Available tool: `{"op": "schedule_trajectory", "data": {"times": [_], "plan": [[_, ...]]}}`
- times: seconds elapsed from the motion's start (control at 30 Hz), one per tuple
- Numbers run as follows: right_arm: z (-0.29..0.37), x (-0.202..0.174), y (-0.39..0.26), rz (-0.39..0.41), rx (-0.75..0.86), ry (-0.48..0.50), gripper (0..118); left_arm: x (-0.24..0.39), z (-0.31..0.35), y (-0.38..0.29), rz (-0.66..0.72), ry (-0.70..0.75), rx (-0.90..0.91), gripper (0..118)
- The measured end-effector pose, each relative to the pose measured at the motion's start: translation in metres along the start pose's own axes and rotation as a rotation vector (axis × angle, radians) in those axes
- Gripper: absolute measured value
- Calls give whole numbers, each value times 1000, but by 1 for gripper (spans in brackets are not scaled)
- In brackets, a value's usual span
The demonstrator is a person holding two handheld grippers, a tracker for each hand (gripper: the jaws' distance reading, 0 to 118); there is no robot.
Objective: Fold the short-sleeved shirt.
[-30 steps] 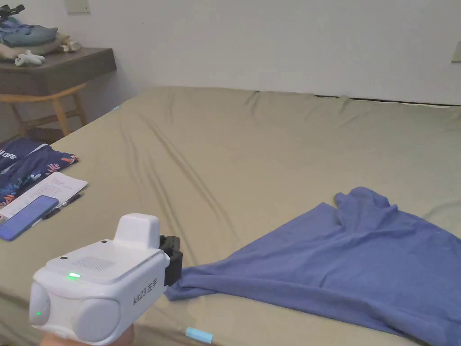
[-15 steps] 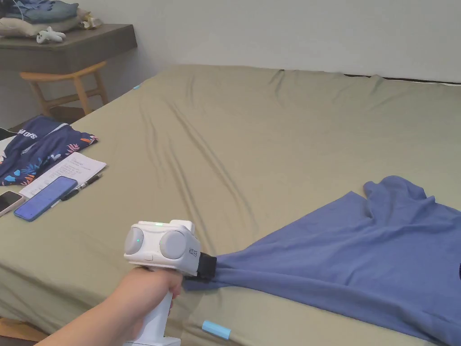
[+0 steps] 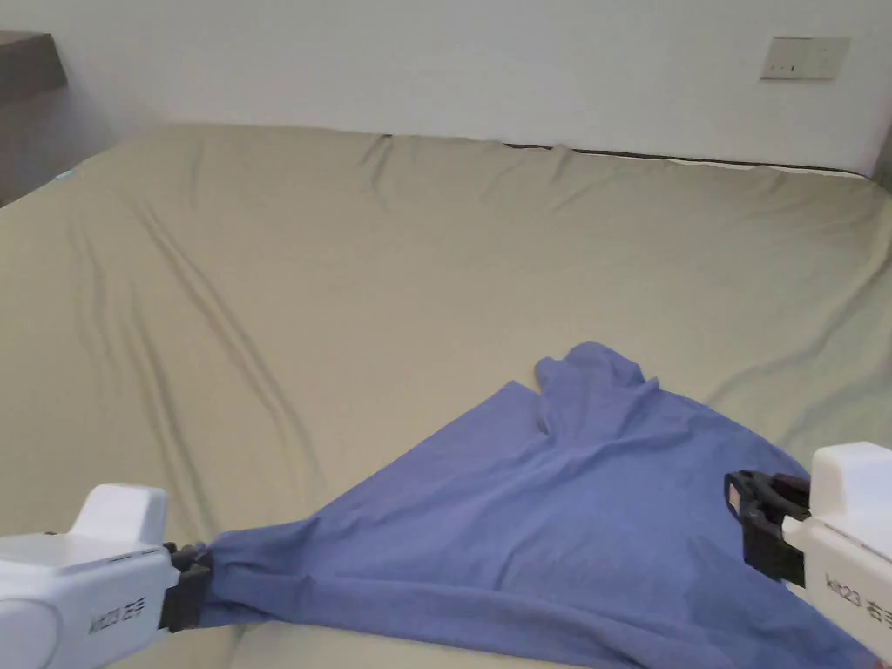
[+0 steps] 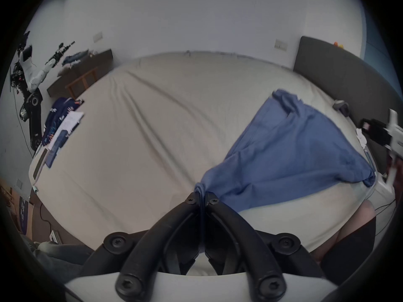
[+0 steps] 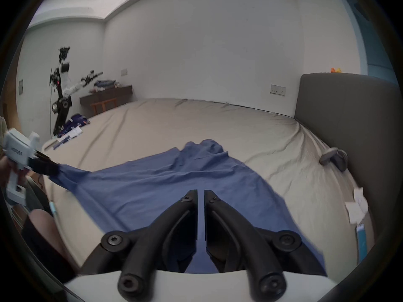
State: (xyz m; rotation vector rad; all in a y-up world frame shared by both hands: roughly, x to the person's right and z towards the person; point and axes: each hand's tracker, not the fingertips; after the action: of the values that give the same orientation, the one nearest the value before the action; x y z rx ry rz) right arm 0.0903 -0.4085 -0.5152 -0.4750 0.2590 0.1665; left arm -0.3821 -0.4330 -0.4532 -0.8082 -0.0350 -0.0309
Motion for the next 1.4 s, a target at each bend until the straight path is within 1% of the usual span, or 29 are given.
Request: {"op": "schedule_trajectory", "data": {"times": [0.03, 0.07, 0.1, 0.13, 0.17, 0.2, 0.23, 0.37, 0.43, 0.47, 0.53, 0.57, 0.6, 0.63, 0.67, 0.7, 0.73, 0.8, 0.83, 0.93, 0.97, 1.07, 1.13, 1.23, 1.27, 1.3, 1.37, 1.4], "plan": [[-17, 8, 6, -5, -49, 8, 13, 11, 14, 4, 7, -2, 15, 0], [-39, 18, 15, 38, -21, -15, 34, 14, 21, 5, 12, -6, 32, 0], [-63, 28, 23, 40, -52, -11, 60, 17, 25, 6, 6, -10, 41, 0], [-87, 39, 30, 59, -73, -28, 87, 19, 28, 7, 5, -17, 41, 0], [-105, 45, 35, 75, -78, -42, 109, 21, 28, 8, 12, -24, 44, 0], [-125, 51, 40, 84, -70, -30, 112, 22, 29, 9, 32, -38, 48, 0], [-142, 56, 44, 92, -83, -16, 111, 23, 30, 10, 37, -46, 41, 0], [-221, 80, 43, 98, -202, -75, 111, 22, 23, 10, 21, -36, 34, 0], [-246, 87, 31, 79, -244, -100, 111, 20, 18, 11, 36, -42, 27, 0], [-256, 90, 23, 66, -289, -112, 108, 18, 15, 11, 49, -58, 17, 0], [-267, 93, 7, 40, -380, -134, 83, 15, 9, 12, 73, -64, 3, 0], [-264, 96, -2, 4, -388, -71, 70, 11, 2, 11, 75, -59, -7, 0], [-253, 99, 0, -91, -274, -7, 49, 10, -1, 11, 75, -56, -11, 0], [-251, 100, 3, -120, -286, -21, 24, 10, -2, 11, 73, -54, -12, 0], [-246, 96, 1, -101, -305, -24, 7, 11, -1, 11, 72, -54, -11, 0], [-241, 92, 3, -66, -300, -10, 7, 8, -3, 9, 71, -58, -8, 0], [-235, 86, 5, -4, -304, -10, 7, 8, -4, 10, 70, -61, -3, 0], [-217, 77, 9, 65, -284, -30, 7, 9, 1, 13, 63, -50, 26, 0], [-204, 77, 13, 66, -254, -38, 7, 10, 4, 14, 57, -44, 42, 0], [-146, 80, 38, -3, -113, -32, 7, 7, 14, 24, 54, -30, 71, 0], [-131, 81, 44, -2, -82, -35, 7, 5, 18, 28, 56, -34, 83, 0], [-66, 76, 74, 48, 31, -93, 7, -1, 34, 50, 57, -39, 164, 0], [-22, 77, 94, 50, 102, -111, 7, -6, 49, 70, 56, -27, 237, 0], [43, 77, 123, 60, 263, -200, 7, -8, 73, 98, 84, -28, 356, 0], [61, 77, 131, 88, 320, -225, 7, -7, 79, 107, 92, -17, 385, 0], [80, 78, 138, 58, 334, -269, 7, -5, 85, 118, 98, -13, 410, 0], [110, 85, 154, 29, 362, -287, 6, -1, 98, 139, 85, -18, 452, 0], [123, 87, 160, 29, 371, -300, 6, 2, 106, 150, 72, -15, 487, 0]]}}
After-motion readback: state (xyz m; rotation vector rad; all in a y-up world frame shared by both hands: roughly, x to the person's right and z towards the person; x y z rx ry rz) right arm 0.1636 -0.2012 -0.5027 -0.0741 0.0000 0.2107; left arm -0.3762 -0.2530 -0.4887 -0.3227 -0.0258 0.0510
